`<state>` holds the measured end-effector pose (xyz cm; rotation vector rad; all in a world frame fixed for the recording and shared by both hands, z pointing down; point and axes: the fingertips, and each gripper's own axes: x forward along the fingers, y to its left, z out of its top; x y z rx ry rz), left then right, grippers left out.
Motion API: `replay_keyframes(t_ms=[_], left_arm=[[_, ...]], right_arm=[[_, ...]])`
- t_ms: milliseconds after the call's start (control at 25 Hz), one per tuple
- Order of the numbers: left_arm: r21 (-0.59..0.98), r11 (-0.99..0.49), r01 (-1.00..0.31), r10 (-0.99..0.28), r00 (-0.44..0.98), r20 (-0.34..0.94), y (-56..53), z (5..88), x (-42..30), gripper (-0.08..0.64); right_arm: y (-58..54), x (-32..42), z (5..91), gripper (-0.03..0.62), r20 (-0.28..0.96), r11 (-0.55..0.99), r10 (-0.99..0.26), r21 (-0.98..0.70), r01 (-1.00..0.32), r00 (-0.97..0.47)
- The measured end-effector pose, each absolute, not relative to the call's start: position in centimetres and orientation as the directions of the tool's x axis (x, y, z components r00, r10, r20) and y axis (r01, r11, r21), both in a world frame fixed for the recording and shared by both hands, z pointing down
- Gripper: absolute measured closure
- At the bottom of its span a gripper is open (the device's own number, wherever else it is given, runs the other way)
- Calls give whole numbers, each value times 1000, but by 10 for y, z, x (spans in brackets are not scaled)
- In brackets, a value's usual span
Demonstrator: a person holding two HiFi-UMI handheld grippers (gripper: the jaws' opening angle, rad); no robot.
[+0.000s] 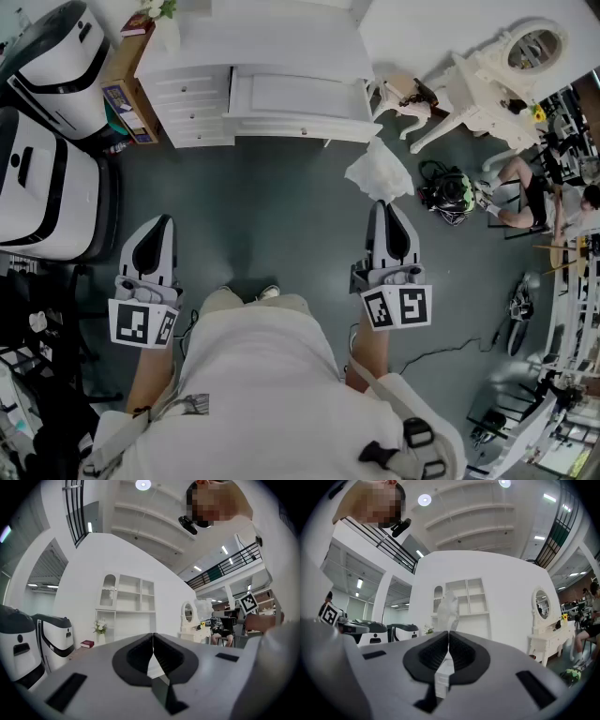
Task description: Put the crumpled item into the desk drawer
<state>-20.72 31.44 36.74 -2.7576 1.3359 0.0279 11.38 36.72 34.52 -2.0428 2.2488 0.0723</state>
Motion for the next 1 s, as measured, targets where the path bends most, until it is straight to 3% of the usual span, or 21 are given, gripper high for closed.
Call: replay_keyframes(t_ms=[520, 1000], left_arm=[[-72, -638, -767, -765, 642, -51, 307, 362, -195, 544], [-77, -576, -814, -816, 578, -5, 292, 375, -208, 545]], right_arm=[[372, 120, 349, 575, -102, 78, -992, -44, -996, -74], [333, 121, 365, 575, -109, 166, -982, -119, -979, -153]])
